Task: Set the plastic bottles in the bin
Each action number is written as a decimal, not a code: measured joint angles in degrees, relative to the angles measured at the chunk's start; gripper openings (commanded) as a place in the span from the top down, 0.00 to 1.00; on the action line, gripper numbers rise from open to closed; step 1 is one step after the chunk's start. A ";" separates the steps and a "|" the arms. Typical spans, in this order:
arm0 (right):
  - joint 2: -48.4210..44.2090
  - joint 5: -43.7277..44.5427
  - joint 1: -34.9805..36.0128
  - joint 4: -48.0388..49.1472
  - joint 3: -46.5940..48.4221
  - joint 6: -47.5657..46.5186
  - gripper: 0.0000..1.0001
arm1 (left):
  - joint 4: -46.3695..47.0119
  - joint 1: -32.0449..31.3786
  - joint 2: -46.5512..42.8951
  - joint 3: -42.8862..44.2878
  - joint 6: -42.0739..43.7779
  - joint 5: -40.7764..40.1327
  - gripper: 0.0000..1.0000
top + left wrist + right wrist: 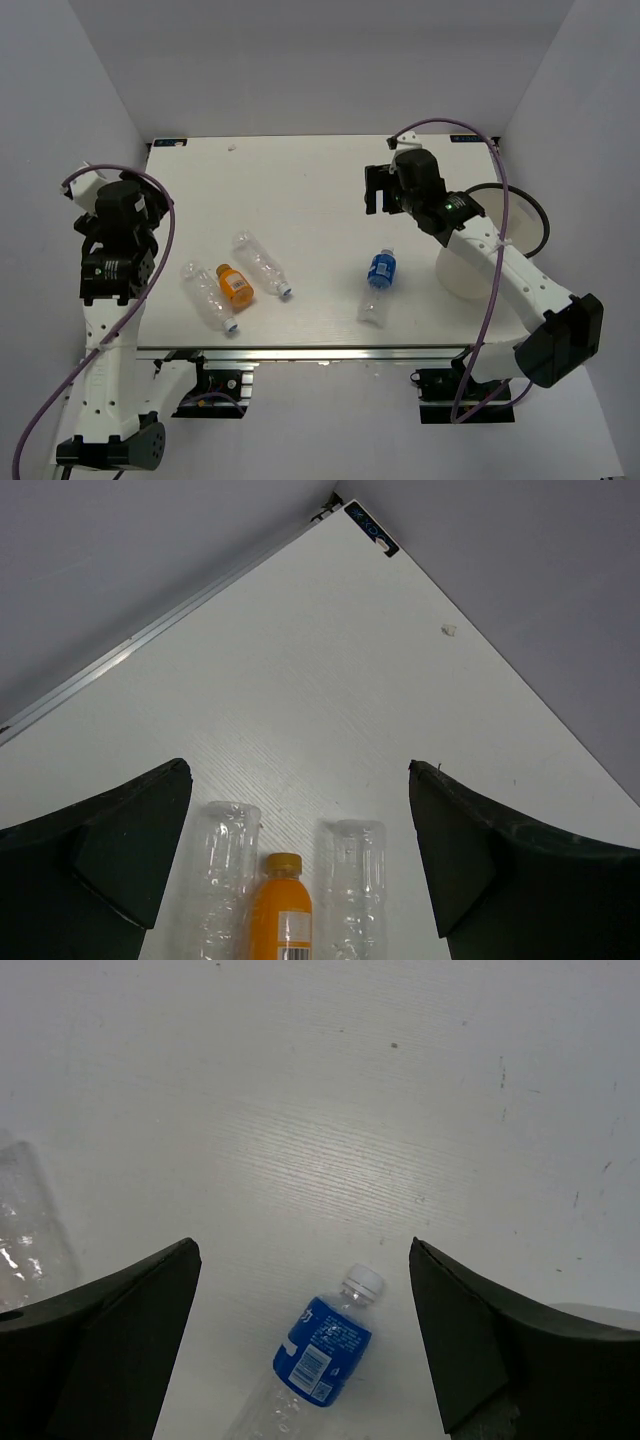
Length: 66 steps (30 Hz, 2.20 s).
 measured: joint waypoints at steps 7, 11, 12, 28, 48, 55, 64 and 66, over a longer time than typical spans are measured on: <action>-2.32 -3.67 0.00 3.85 -5.57 4.76 0.11 | 2.27 0.00 -1.16 -7.37 -1.70 0.46 0.02; 2.78 -2.93 1.51 0.42 -1.36 5.11 0.11 | 6.29 -0.02 -2.43 -16.70 -3.19 1.95 0.02; 4.13 -1.44 2.78 0.33 -0.07 5.07 0.11 | 6.82 -0.02 -2.56 -18.23 -3.37 2.25 0.02; 4.70 22.62 16.41 -17.35 -19.08 34.80 0.11 | 9.27 -0.02 -2.80 -20.98 -3.93 3.76 0.02; -0.66 17.84 16.41 2.43 -19.41 23.37 0.71 | 6.88 -0.02 -2.40 -20.96 -3.72 3.72 0.02; -14.91 29.00 15.87 9.38 -2.38 5.07 0.68 | 5.14 -0.02 -2.60 -20.96 -3.63 3.91 0.02; -30.60 48.59 2.01 10.71 -4.24 -6.16 0.66 | 4.28 -0.02 -4.02 -20.96 -2.78 5.09 0.02; -30.60 50.73 -1.27 10.60 -5.55 -7.54 0.61 | 4.31 -0.02 -3.98 -20.96 -2.64 5.88 0.02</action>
